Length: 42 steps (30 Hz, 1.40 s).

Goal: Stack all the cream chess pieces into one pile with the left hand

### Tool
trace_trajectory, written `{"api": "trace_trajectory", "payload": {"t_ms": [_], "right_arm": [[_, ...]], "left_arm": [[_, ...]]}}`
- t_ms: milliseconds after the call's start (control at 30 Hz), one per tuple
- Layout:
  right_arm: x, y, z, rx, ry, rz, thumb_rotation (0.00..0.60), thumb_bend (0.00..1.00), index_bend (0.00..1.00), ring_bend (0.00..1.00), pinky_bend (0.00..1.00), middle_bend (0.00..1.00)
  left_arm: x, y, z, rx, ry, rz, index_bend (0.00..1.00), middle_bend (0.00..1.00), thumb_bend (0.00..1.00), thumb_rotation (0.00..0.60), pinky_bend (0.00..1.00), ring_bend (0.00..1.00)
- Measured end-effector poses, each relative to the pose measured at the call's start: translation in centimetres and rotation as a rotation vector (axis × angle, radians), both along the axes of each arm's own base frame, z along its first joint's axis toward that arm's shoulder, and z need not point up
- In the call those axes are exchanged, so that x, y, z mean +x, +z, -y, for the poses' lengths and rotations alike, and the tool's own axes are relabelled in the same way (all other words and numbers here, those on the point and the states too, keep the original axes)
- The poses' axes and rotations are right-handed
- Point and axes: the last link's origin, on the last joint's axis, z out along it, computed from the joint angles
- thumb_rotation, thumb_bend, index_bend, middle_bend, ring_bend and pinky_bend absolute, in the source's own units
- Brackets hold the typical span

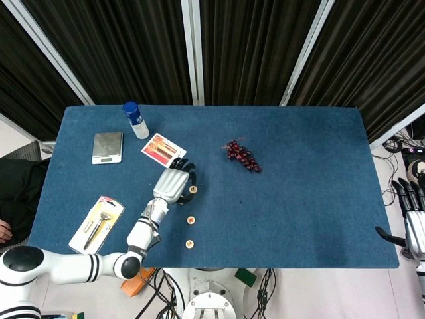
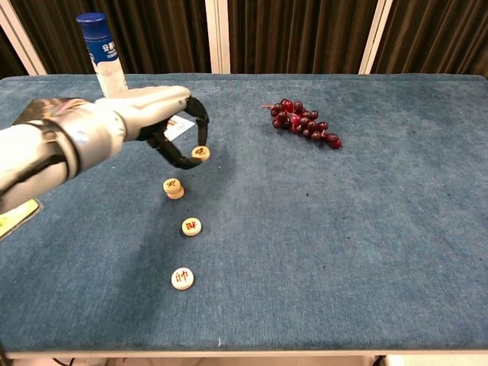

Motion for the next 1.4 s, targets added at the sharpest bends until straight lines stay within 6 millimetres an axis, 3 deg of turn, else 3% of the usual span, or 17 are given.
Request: {"api": "trace_trajectory", "payload": {"t_ms": [367, 1400], "right_arm": [[0.3, -0.1, 0.0, 0.004, 0.011, -0.003, 0.600, 0.17, 0.00, 0.00, 0.04, 0.10], [0.5, 0.0, -0.3, -0.002, 0.007, -0.004, 0.600, 0.17, 0.00, 0.00, 0.04, 0.10]], "left_arm": [[-2.8, 0.2, 1.7, -0.027, 0.042, -0.018, 0.52, 0.17, 0.32, 0.600, 0.02, 0.05], [-3.3, -0.5, 1.6, -0.032, 0.042, -0.040, 0.48, 0.17, 0.30, 0.600, 0.02, 0.05]]}}
